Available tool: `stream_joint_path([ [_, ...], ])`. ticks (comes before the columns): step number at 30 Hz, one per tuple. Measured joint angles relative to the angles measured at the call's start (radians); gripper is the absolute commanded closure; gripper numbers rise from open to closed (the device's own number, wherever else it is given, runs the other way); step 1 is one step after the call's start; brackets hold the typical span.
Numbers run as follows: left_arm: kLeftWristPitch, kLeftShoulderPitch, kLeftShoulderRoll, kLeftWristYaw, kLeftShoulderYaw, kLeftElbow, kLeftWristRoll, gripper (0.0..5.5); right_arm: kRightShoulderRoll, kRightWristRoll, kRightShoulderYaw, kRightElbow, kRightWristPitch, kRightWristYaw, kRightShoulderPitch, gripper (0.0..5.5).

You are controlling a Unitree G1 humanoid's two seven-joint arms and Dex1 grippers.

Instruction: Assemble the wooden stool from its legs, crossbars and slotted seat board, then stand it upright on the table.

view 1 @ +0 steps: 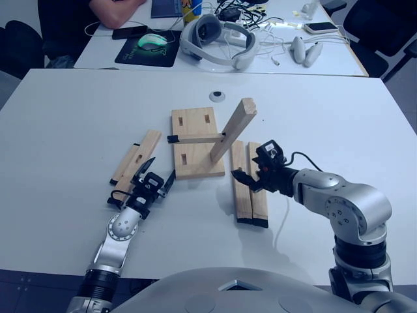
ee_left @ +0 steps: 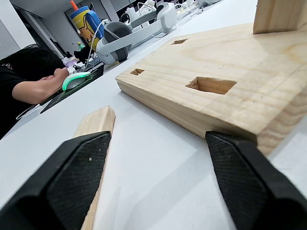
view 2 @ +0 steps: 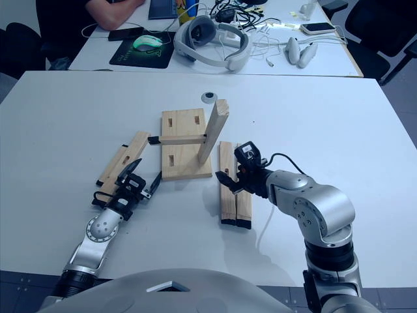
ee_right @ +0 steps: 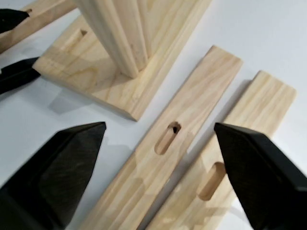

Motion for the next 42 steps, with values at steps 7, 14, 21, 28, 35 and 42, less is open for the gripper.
stream_joint_path([
  [7, 0.003, 0.001, 0.000, -0.001, 0.001, -0.002, 0.000, 1.84, -0.002, 0.000, 0.033, -0.001, 0.067, 0.014, 0.012, 1.32],
  [14, 0.008, 0.004, -0.003, 0.009, 0.002, -0.007, 0.001, 1.84, -0.052, -0.007, 0.097, 0.001, 0.110, 0.029, -0.037, 1.32],
  [21, 0.011, 0.006, -0.013, 0.020, 0.001, -0.008, 0.002, 1.84, -0.052, -0.008, 0.119, 0.020, 0.133, 0.045, -0.083, 1.32],
  [28, 0.011, 0.012, -0.023, 0.035, 0.001, -0.008, 0.002, 1.84, -0.034, -0.011, 0.112, 0.044, 0.132, 0.049, -0.124, 1.32],
  [35, 0.011, 0.012, -0.026, 0.039, 0.000, -0.008, 0.003, 1.84, -0.072, -0.040, 0.126, 0.053, 0.152, 0.050, -0.127, 1.32],
  [42, 0.012, 0.014, -0.031, 0.045, -0.001, -0.008, 0.005, 1.84, -0.120, -0.024, 0.171, 0.039, 0.154, 0.089, -0.122, 1.32],
])
